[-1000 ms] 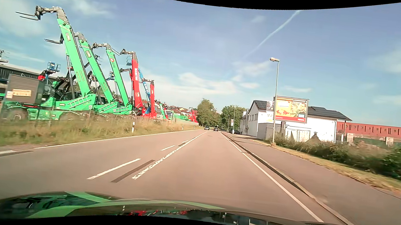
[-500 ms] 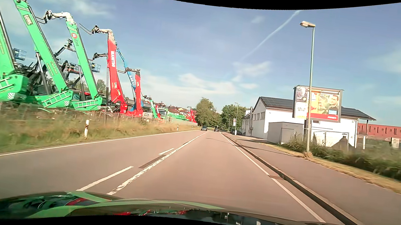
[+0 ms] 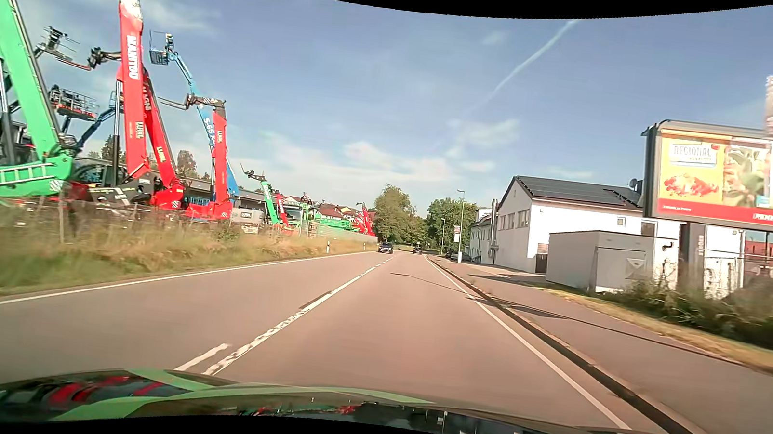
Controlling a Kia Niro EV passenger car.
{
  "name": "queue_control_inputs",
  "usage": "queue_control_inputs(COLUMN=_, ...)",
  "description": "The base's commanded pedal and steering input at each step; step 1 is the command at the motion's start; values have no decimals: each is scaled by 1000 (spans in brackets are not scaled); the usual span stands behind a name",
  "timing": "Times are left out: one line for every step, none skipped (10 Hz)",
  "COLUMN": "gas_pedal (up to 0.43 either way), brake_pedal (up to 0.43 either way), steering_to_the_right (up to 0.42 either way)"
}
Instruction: Follow the waypoints while adhering to traffic rules and regulations
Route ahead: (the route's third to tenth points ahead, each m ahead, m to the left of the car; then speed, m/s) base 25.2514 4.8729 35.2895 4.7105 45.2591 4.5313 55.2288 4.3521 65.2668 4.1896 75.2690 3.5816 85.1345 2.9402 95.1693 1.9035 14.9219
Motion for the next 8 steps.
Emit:
queue_control_inputs(gas_pedal=197, brake_pedal=0, steering_to_the_right=1)
queue_control_inputs(gas_pedal=197, brake_pedal=0, steering_to_the_right=0)
queue_control_inputs(gas_pedal=197, brake_pedal=0, steering_to_the_right=-1)
queue_control_inputs(gas_pedal=197, brake_pedal=0, steering_to_the_right=-1)
queue_control_inputs(gas_pedal=197, brake_pedal=0, steering_to_the_right=-1)
queue_control_inputs(gas_pedal=197, brake_pedal=0, steering_to_the_right=-1)
queue_control_inputs(gas_pedal=197, brake_pedal=0, steering_to_the_right=-1)
queue_control_inputs(gas_pedal=209, brake_pedal=0, steering_to_the_right=-1)
